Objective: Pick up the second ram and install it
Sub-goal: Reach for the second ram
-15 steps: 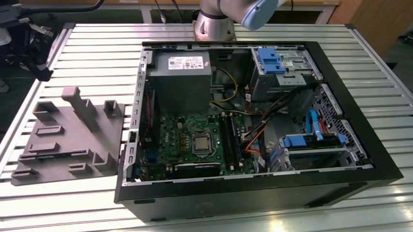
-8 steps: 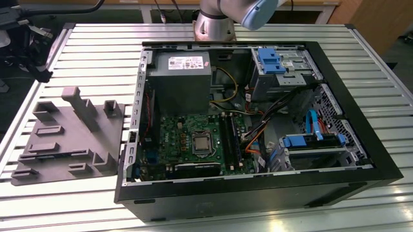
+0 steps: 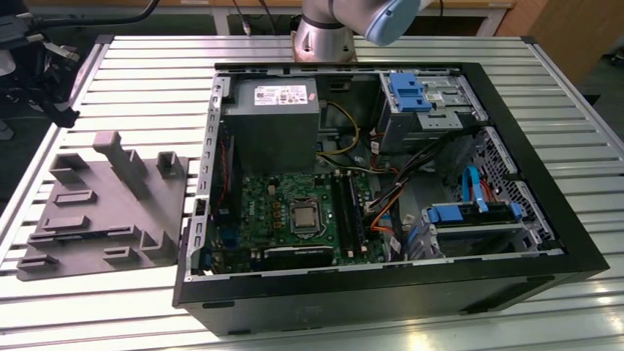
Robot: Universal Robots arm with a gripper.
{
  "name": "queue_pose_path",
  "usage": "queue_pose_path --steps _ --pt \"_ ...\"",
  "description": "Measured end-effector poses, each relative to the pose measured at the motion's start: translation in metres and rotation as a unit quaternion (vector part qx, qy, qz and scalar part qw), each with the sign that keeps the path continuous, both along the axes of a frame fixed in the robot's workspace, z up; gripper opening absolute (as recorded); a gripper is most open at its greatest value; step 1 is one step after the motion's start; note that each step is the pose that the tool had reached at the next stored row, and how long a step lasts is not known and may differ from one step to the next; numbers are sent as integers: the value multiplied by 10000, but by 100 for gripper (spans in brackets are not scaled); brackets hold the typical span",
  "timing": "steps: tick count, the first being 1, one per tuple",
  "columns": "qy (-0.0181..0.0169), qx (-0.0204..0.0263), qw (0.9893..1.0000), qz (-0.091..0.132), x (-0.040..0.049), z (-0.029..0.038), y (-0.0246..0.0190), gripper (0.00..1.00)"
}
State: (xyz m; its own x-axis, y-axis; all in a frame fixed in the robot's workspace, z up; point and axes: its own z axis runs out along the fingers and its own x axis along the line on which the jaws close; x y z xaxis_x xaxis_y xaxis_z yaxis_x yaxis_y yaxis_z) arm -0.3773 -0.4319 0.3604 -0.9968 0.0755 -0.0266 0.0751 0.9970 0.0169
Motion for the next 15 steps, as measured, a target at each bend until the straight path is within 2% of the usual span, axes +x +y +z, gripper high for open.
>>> queue_pose_path --steps 15 --pt "0 -3 10000 0 -6 -40 -41 11"
